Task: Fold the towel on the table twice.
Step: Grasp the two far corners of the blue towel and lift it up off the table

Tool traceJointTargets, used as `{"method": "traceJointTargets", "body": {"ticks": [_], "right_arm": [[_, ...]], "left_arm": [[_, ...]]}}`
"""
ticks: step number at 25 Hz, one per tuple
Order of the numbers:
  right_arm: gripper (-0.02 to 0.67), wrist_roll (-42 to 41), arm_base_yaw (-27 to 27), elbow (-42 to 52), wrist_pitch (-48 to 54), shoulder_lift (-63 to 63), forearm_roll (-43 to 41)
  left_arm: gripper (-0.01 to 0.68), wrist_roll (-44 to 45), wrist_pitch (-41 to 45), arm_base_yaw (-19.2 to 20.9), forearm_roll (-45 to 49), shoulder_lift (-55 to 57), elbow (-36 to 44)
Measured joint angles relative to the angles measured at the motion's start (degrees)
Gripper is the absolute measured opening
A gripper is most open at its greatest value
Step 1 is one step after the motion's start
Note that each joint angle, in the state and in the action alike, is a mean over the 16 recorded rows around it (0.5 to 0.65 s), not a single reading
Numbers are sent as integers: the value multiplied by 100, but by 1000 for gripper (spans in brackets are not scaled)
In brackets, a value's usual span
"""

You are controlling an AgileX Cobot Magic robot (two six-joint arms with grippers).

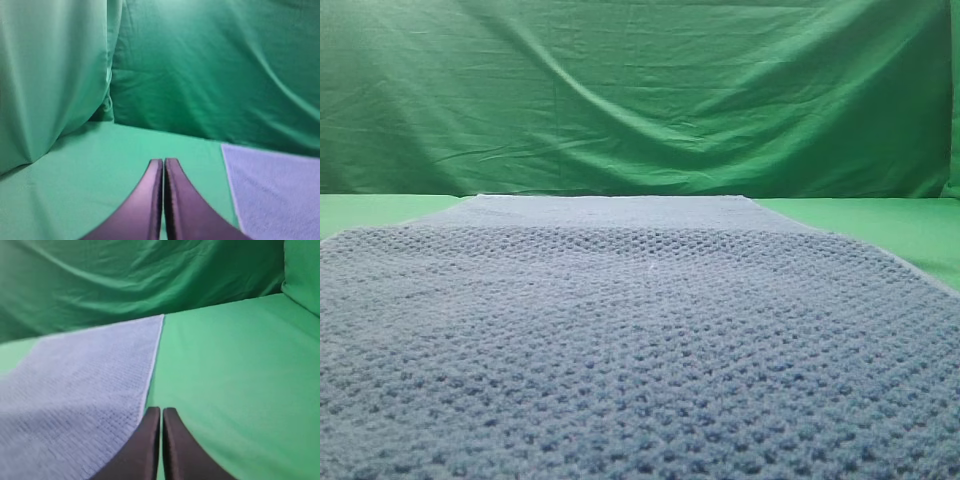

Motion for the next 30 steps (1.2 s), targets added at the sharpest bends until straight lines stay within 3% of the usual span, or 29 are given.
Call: {"method": "traceJointTargets", "body": {"ticks": [5,10,20,30], "right_arm": [[0,-6,0,-80,-407,0,888],[0,-158,0,-470,-588,50,1447],[0,-1162,30,-1700,162,868,1514],[0,-2076,157,-2340,899,1727,1432]], "left_arm": [[0,-385,70,-6,-389,4,-212],[0,-589,696,-121,-571,145,-726],[0,324,2724,-919,-623,1125,-1943],[0,907,3277,-1582,-956,1845,-2298]]}}
